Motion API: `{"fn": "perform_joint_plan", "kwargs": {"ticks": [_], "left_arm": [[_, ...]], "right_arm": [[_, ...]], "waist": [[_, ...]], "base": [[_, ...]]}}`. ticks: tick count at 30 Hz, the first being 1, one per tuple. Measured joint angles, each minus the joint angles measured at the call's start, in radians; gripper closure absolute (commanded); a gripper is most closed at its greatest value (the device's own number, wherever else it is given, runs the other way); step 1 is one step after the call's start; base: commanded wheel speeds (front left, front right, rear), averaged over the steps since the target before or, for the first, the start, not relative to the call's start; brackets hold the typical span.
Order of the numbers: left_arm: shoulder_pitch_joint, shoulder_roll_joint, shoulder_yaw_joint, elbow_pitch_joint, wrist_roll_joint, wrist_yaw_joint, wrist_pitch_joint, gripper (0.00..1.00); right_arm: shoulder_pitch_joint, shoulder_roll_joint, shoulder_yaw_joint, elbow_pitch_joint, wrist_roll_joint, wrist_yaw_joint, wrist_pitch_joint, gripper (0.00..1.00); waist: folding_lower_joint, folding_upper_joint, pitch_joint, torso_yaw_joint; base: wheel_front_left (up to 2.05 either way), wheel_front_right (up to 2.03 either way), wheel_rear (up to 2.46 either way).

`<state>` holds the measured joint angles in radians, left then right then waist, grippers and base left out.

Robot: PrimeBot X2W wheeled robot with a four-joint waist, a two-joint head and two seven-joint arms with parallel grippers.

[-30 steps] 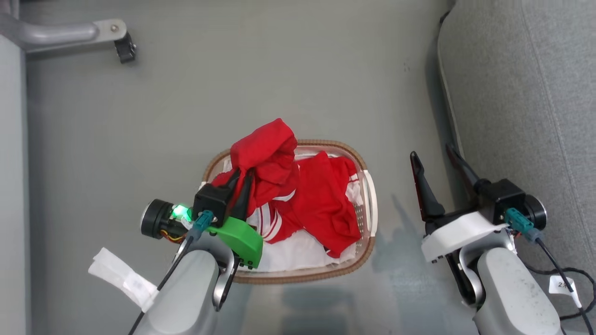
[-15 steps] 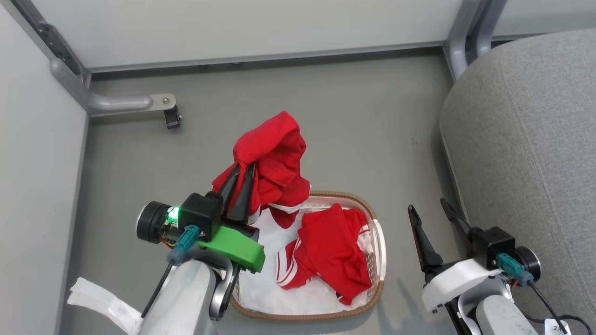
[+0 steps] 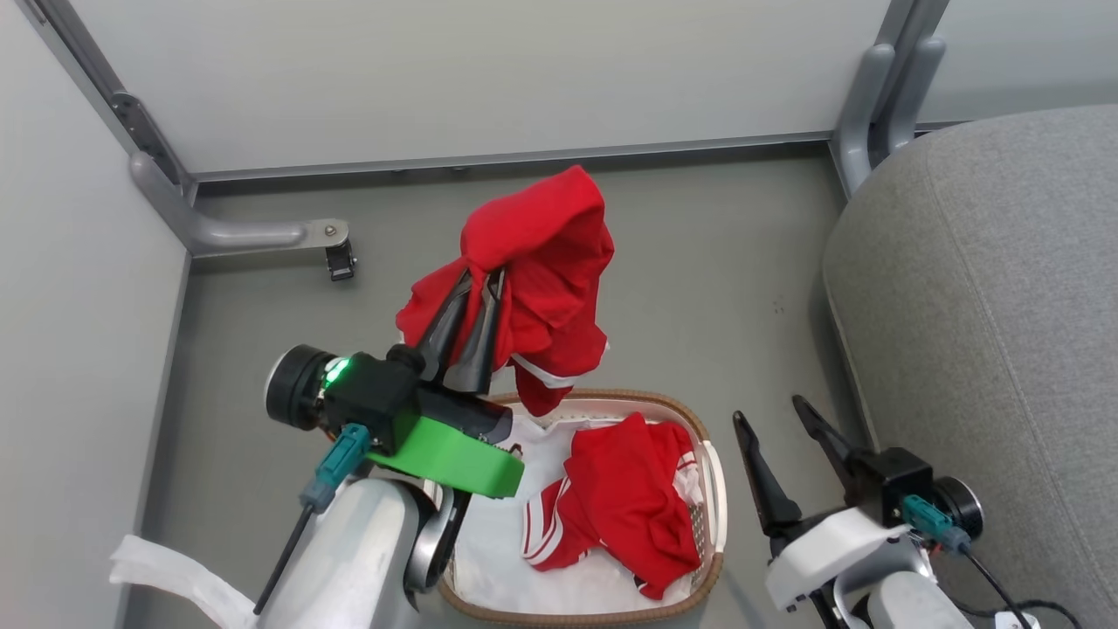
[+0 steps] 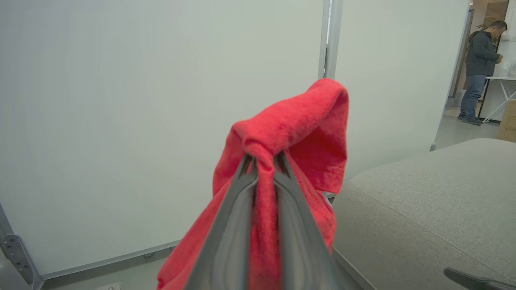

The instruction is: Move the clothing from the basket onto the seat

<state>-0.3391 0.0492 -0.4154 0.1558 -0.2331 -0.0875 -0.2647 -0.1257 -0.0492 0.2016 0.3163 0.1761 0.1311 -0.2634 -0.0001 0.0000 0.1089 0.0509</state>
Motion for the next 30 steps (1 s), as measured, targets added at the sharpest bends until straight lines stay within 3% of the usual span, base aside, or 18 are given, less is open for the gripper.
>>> {"fn": "perform_joint_plan", "kwargs": {"ticks": [15, 30], "left_arm": [[-0.023, 0.000, -0.104, -0.020, -0.062, 0.023, 0.000, 1.00], [-0.043, 0.000, -0.191, -0.019, -0.111, 0.021, 0.000, 1.00]], "right_arm": [[-0.258, -0.012, 0.366, -0.067, 0.043, 0.000, 0.000, 0.00], [-0.374, -0.002, 0.384, 0.089, -0.049, 0.000, 0.000, 0.00]], "waist": [[0.0000, 0.0000, 0.021, 0.033], [0.0000, 0.0000, 0.046, 0.072]], "base": [[0.00, 0.00, 0.00], [0.00, 0.00, 0.00]]}}
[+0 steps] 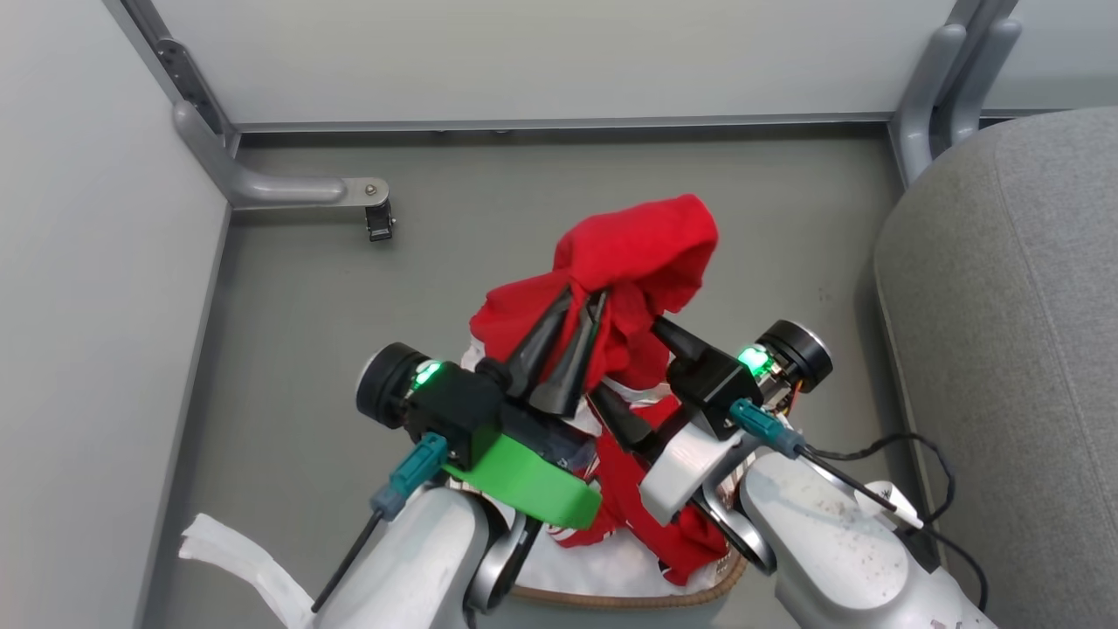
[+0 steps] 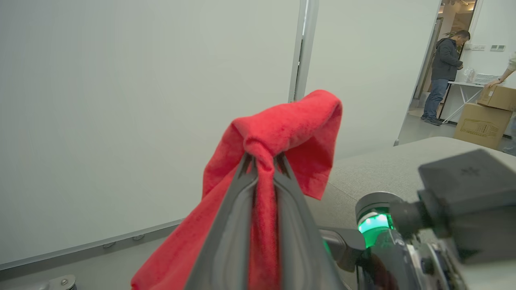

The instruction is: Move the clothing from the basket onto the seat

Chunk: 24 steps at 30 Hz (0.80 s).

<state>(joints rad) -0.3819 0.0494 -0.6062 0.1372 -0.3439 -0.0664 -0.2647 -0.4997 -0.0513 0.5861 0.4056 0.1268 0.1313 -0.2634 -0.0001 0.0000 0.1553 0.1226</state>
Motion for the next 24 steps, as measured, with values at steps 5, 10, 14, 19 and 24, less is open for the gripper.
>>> {"fn": "perform_joint_plan", "kwargs": {"ticks": [5, 10, 14, 19, 24], "left_arm": [[-0.001, 0.000, -0.027, -0.001, -0.015, -0.006, 0.000, 1.00], [-0.001, 0.000, -0.035, 0.005, -0.016, -0.009, 0.000, 1.00], [-0.001, 0.000, -0.024, 0.013, -0.003, -0.009, 0.000, 0.86], [-0.001, 0.000, -0.006, 0.014, 0.027, -0.009, 0.000, 0.00], [-0.002, -0.001, 0.016, 0.029, 0.051, -0.013, 0.000, 0.00]], "right_arm": [[-0.027, 0.002, -0.004, 0.009, 0.012, 0.000, 0.000, 0.19], [-0.030, 0.002, -0.032, 0.004, 0.039, 0.000, 0.000, 1.00], [-0.028, 0.002, -0.083, -0.013, 0.039, 0.000, 0.000, 1.00], [-0.021, 0.002, -0.161, -0.052, 0.028, 0.000, 0.000, 1.00], [-0.009, 0.002, -0.235, -0.096, 0.021, 0.000, 0.000, 1.00]], "waist": [[0.0000, 0.0000, 0.004, 0.010], [0.0000, 0.0000, 0.007, 0.014], [0.0000, 0.0000, 0.010, 0.006], [0.0000, 0.0000, 0.022, -0.021], [0.0000, 0.0000, 0.034, -0.063]], "base": [[0.00, 0.00, 0.00], [0.00, 0.00, 0.00], [0.00, 0.00, 0.00], [0.00, 0.00, 0.00], [0.00, 0.00, 0.00]]}}
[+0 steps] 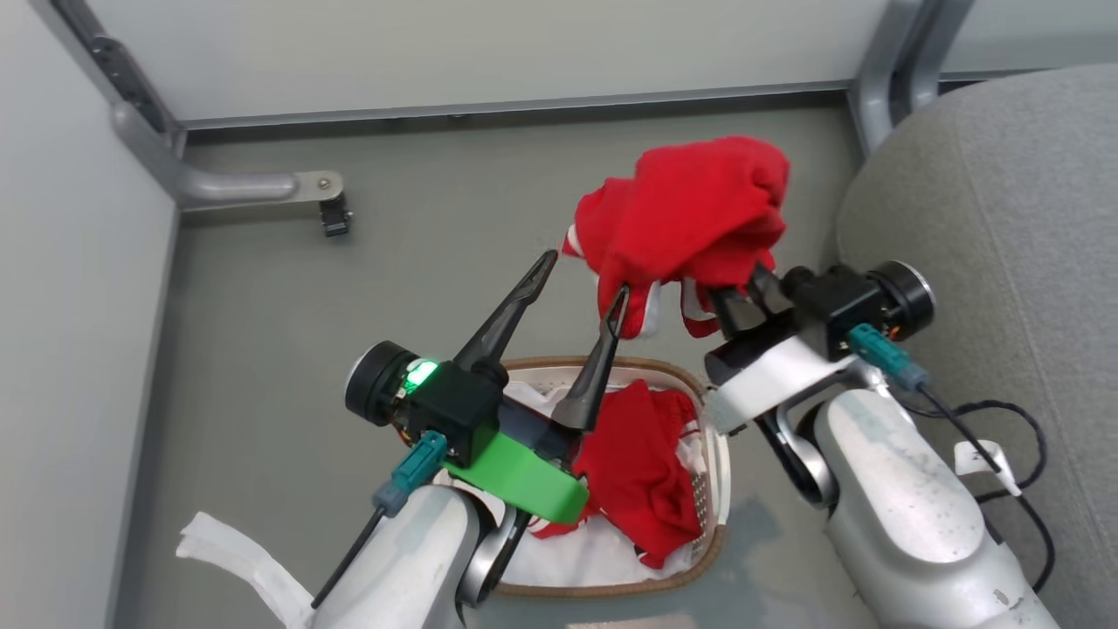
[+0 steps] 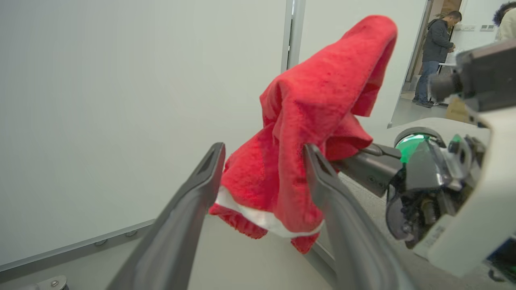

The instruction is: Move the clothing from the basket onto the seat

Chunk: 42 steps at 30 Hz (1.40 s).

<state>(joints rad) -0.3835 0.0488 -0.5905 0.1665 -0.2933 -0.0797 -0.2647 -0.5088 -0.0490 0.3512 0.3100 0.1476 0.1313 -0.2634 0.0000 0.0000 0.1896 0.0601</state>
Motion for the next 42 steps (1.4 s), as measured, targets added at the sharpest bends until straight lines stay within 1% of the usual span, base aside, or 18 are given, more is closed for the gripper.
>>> {"fn": "perform_joint_plan", "kwargs": {"ticks": [10, 14, 21, 30, 33, 36, 42], "left_arm": [[0.003, 0.000, 0.052, 0.041, 0.061, -0.017, 0.000, 0.00], [0.003, 0.000, 0.070, 0.059, 0.084, -0.028, 0.000, 0.00], [0.003, -0.001, 0.080, 0.075, 0.105, -0.041, 0.000, 0.00], [0.003, -0.001, 0.079, 0.103, 0.126, -0.048, 0.000, 0.00], [0.003, -0.001, 0.074, 0.111, 0.129, -0.048, 0.000, 0.00], [0.002, 0.006, 0.068, 0.121, 0.131, -0.049, 0.000, 0.00], [-0.011, 0.044, 0.046, 0.132, 0.128, -0.049, 0.000, 0.00]], "right_arm": [[0.036, -0.001, -0.150, -0.079, -0.007, 0.000, 0.000, 1.00], [0.055, -0.001, -0.211, -0.104, -0.010, 0.000, 0.000, 1.00], [0.103, -0.001, -0.283, -0.128, -0.006, 0.000, 0.000, 1.00], [0.141, -0.001, -0.362, -0.124, -0.010, 0.000, 0.000, 1.00], [0.148, -0.002, -0.392, -0.110, -0.017, 0.000, 0.000, 1.00], [0.140, -0.001, -0.421, -0.098, -0.037, 0.000, 0.000, 1.00], [0.058, -0.001, -0.482, -0.048, -0.131, 0.000, 0.000, 1.00]], "waist": [[0.0000, 0.0000, 0.013, -0.128], [0.0000, 0.0000, 0.023, -0.198], [0.0000, 0.0000, 0.039, -0.324], [0.0000, 0.0000, 0.062, -0.473], [0.0000, 0.0000, 0.075, -0.511], [0.0000, 0.0000, 0.097, -0.528], [0.0000, 0.0000, 0.159, -0.535]], "base": [[0.00, 0.00, 0.00], [0.00, 0.00, 0.00], [0.00, 0.00, 0.00], [0.00, 0.00, 0.00], [0.00, 0.00, 0.00], [0.00, 0.00, 0.00], [0.00, 0.00, 0.00]]}}
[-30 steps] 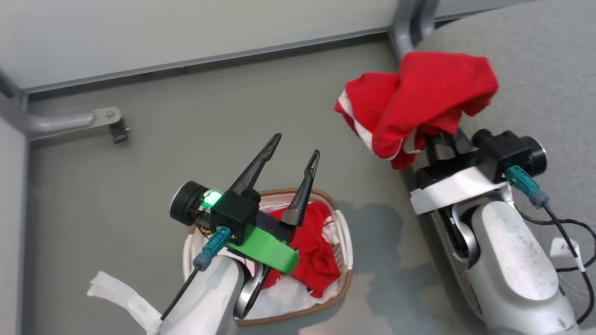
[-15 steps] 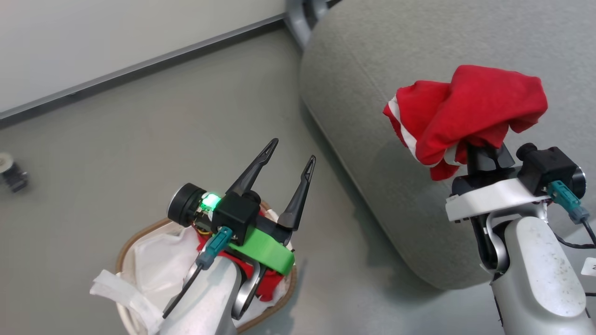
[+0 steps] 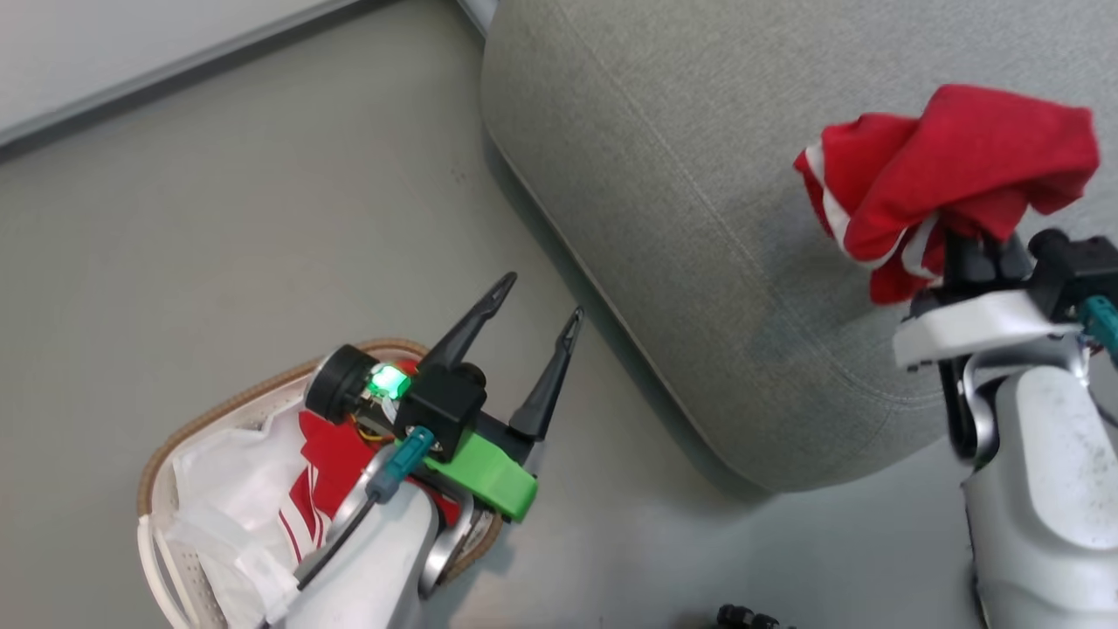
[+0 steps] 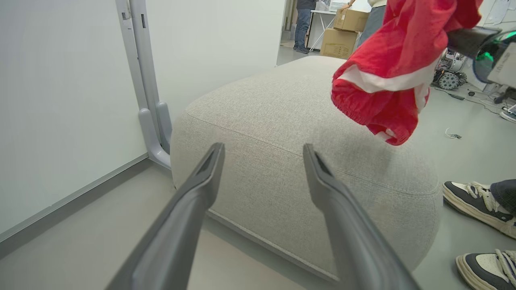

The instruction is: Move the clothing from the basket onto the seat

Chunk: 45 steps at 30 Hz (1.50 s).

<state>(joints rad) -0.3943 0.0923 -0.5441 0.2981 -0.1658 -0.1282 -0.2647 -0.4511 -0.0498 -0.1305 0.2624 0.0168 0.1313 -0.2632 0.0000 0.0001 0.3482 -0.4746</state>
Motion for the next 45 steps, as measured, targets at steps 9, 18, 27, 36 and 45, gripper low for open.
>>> {"fn": "perform_joint_plan", "kwargs": {"ticks": [9, 18, 27, 36, 45], "left_arm": [[-0.066, 0.054, 0.005, -0.009, -0.001, -0.001, 0.000, 0.00], [-0.099, 0.127, 0.050, -0.049, 0.008, -0.001, 0.000, 0.00], [-0.128, 0.151, 0.062, -0.104, 0.017, -0.001, 0.000, 0.00], [-0.128, 0.147, 0.092, -0.140, 0.018, -0.001, 0.000, 0.00], [-0.103, 0.127, 0.121, -0.135, 0.018, -0.001, 0.000, 0.00]], "right_arm": [[-0.201, -0.074, -0.068, 0.118, -0.080, 0.000, 0.000, 1.00], [-0.391, -0.154, -0.164, 0.238, -0.151, 0.000, 0.000, 1.00], [-0.533, -0.226, -0.320, 0.348, -0.229, 0.000, 0.000, 1.00], [-0.577, -0.244, -0.448, 0.429, -0.309, 0.000, 0.000, 0.76], [-0.427, -0.161, -0.523, 0.374, -0.299, 0.000, 0.000, 0.00]], "waist": [[0.0000, 0.0000, 0.121, 0.029], [0.0001, 0.0000, 0.261, 0.072], [0.0001, 0.0000, 0.383, 0.125], [0.0002, 0.0000, 0.457, 0.193], [0.0002, 0.0000, 0.429, 0.221]], "base": [[0.00, 0.00, 0.00], [0.00, 0.00, 0.00], [0.00, 0.00, 0.00], [0.00, 0.00, 0.00], [0.00, 0.00, 0.00]]}}
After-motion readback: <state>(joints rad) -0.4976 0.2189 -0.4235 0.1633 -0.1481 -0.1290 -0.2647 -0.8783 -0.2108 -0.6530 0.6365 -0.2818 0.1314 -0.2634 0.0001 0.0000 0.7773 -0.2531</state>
